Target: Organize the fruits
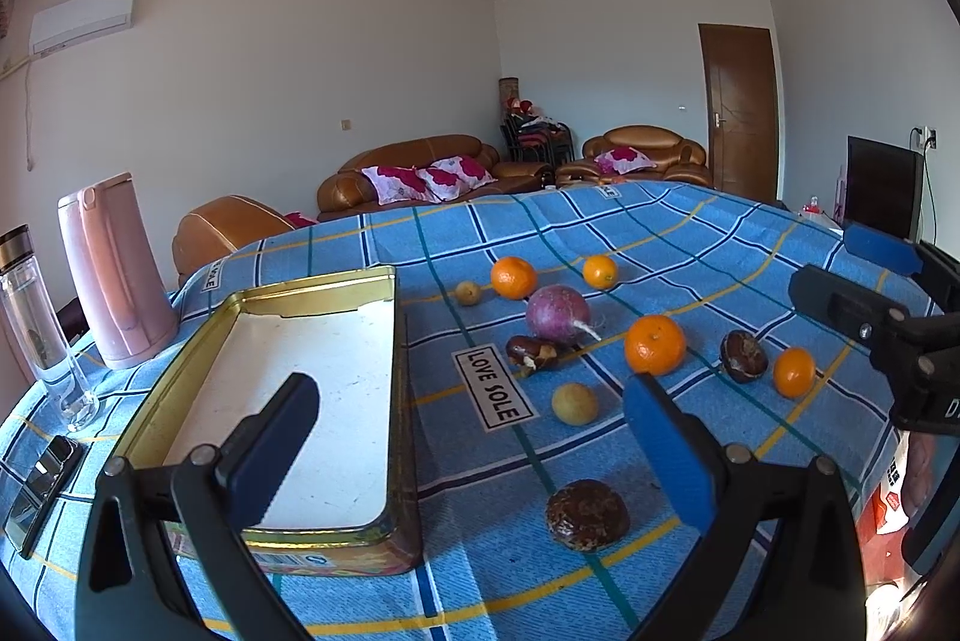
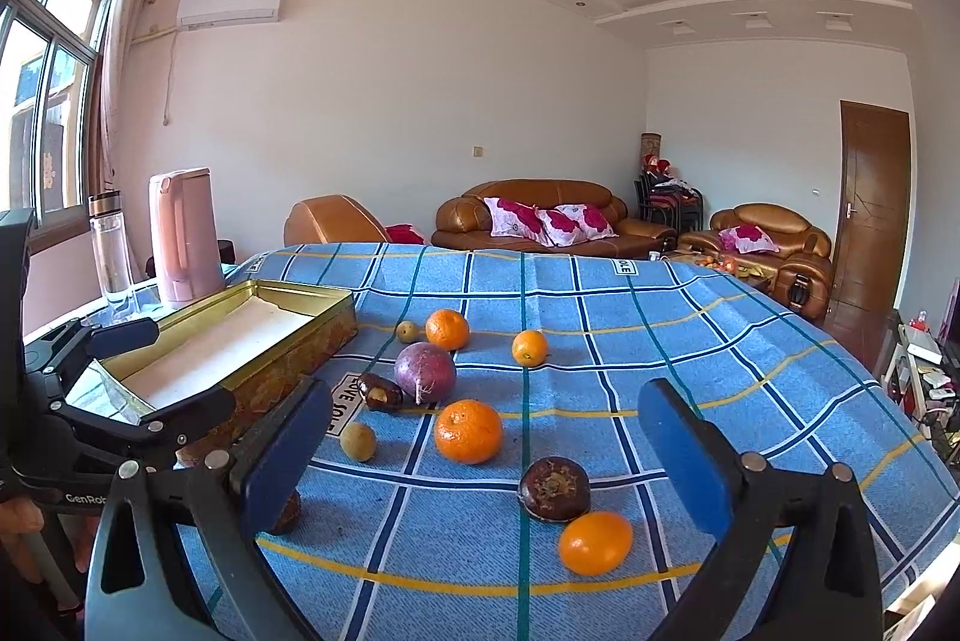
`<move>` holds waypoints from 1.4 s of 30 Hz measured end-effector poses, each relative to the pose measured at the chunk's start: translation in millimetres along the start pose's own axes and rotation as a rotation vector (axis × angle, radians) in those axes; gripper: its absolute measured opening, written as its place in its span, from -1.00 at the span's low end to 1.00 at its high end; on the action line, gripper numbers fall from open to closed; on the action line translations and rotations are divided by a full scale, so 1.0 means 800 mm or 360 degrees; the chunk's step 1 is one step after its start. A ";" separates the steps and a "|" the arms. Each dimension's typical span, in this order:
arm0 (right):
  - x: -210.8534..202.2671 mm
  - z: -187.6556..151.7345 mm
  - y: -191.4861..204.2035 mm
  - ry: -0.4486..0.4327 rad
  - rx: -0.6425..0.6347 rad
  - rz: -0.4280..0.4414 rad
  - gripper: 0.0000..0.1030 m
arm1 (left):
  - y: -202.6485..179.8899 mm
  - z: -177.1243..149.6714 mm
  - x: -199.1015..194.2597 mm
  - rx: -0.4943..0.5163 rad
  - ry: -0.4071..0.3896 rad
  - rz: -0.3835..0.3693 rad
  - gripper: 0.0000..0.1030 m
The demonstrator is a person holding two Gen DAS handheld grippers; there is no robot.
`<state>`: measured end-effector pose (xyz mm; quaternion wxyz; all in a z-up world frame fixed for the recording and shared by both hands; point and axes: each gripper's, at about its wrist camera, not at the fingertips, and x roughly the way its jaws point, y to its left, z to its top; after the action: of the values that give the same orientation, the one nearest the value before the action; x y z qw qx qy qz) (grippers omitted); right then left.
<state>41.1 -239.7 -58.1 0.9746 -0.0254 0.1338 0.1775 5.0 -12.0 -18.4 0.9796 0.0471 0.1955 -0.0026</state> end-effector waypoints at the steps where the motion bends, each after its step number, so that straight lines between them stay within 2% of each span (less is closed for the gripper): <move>1: 0.000 0.000 0.000 0.0002 0.0000 0.0000 0.98 | 0.000 0.000 0.000 0.0001 0.0002 0.0000 1.00; 23: 0.003 -0.005 -0.007 0.0015 0.0017 -0.0009 0.98 | -0.009 -0.004 0.005 0.0029 0.0018 -0.0008 1.00; 27: 0.006 -0.010 -0.012 0.0043 0.0015 -0.0026 0.98 | -0.009 -0.009 0.008 0.0020 0.0047 -0.0038 1.00; 30: 0.007 -0.021 -0.022 0.0072 0.0029 -0.0058 0.98 | -0.012 -0.016 0.015 0.0009 0.0096 -0.0107 1.00; 34: 0.018 -0.040 -0.041 0.0157 0.0053 -0.0101 0.98 | -0.024 -0.030 0.022 0.0045 0.0156 -0.0161 1.00; 37: 0.023 -0.054 -0.054 0.0216 0.0069 -0.0117 0.98 | -0.033 -0.038 0.024 0.0070 0.0186 -0.0199 0.93; 42: 0.039 -0.070 -0.062 0.0315 0.0107 -0.0073 0.91 | -0.038 -0.047 0.039 0.0068 0.0295 -0.0248 0.64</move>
<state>73.0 -280.7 -120.2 0.9608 -0.0131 0.2347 0.1471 18.9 -38.7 -67.9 0.9529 0.0528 0.2882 -0.0786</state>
